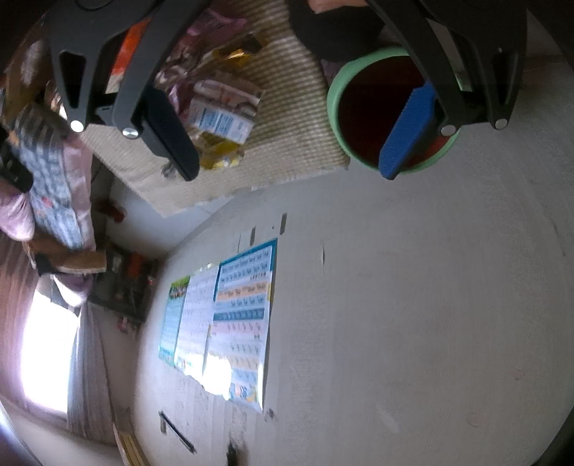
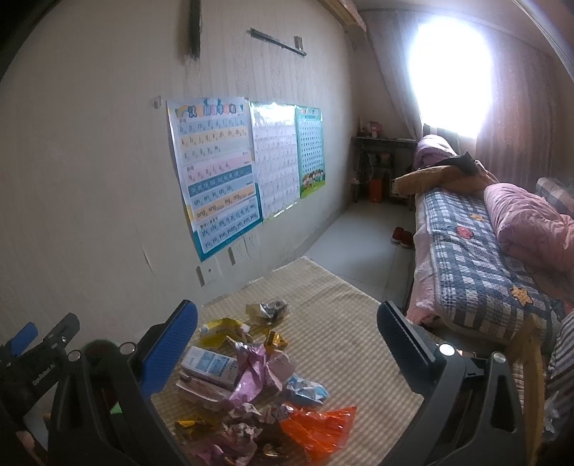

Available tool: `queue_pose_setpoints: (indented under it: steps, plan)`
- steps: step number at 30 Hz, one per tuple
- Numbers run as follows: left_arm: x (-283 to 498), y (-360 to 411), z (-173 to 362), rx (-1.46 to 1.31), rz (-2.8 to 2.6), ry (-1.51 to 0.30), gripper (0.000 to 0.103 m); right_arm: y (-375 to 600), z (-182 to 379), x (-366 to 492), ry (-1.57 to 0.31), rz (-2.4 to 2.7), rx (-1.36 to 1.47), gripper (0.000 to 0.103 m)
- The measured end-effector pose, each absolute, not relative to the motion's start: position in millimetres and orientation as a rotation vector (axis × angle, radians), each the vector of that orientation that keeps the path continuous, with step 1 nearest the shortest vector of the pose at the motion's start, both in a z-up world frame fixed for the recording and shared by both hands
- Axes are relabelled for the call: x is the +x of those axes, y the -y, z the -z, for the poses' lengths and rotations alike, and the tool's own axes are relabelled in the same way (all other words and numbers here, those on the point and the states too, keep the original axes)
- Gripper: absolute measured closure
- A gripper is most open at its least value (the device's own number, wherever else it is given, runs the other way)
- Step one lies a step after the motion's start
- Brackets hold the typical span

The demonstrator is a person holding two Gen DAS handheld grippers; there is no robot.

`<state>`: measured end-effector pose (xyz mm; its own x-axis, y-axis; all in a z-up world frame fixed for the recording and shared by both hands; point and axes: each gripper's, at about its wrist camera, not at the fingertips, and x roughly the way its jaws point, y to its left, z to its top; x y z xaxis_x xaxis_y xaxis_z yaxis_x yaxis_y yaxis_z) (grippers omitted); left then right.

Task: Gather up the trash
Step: 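Grasp the yellow wrapper with the left gripper, then grasp the blue-white wrapper with the right gripper while the left gripper holds the yellow wrapper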

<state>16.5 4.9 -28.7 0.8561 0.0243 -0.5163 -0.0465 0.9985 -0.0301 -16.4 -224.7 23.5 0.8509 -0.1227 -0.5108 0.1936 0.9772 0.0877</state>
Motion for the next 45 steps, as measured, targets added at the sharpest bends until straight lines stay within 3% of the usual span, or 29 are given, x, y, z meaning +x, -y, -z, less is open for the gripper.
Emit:
queue_pose_setpoints:
  steps: [10, 15, 20, 23, 28, 31, 34, 42, 45]
  plan:
    - [34.5, 11.9, 114.9, 0.077, 0.101, -0.823, 0.005, 239.5, 45.2, -20.2, -0.724, 0.125, 0.097, 0.007]
    - [41.8, 24.8, 158.2, 0.108, 0.186, -0.968, 0.030, 248.5, 81.5, -25.1, -0.825, 0.120, 0.122, 0.007]
    - [52.2, 43.8, 188.1, 0.137, 0.244, -1.063, 0.043, 251.3, 106.3, -18.6, -0.921, 0.084, 0.174, 0.007]
    - [59.8, 52.1, 199.7, 0.147, 0.262, -1.102, 0.057, 252.6, 116.6, -15.6, -0.967, 0.071, 0.191, 0.007]
    - [66.6, 51.8, 211.9, 0.117, 0.283, -1.156, 0.082, 258.2, 136.7, -10.6, -1.038, 0.069, 0.226, 0.007]
    - [66.4, 47.0, 210.7, 0.083, 0.281, -1.154, 0.088, 262.1, 139.1, -6.5, -1.040, 0.060, 0.255, 0.007]
    - [63.4, 40.0, 202.5, 0.056, 0.265, -1.131, 0.100, 265.4, 136.0, 2.3, -1.019, 0.048, 0.264, 0.007]
    - [54.4, 24.2, 176.2, 0.043, 0.208, -1.039, 0.101, 278.9, 145.7, 52.5, -1.035, 0.029, 0.318, 0.007]
    - [52.3, 21.8, 168.7, 0.048, 0.203, -1.011, 0.101, 281.6, 163.0, 67.7, -1.087, 0.004, 0.358, 0.016]
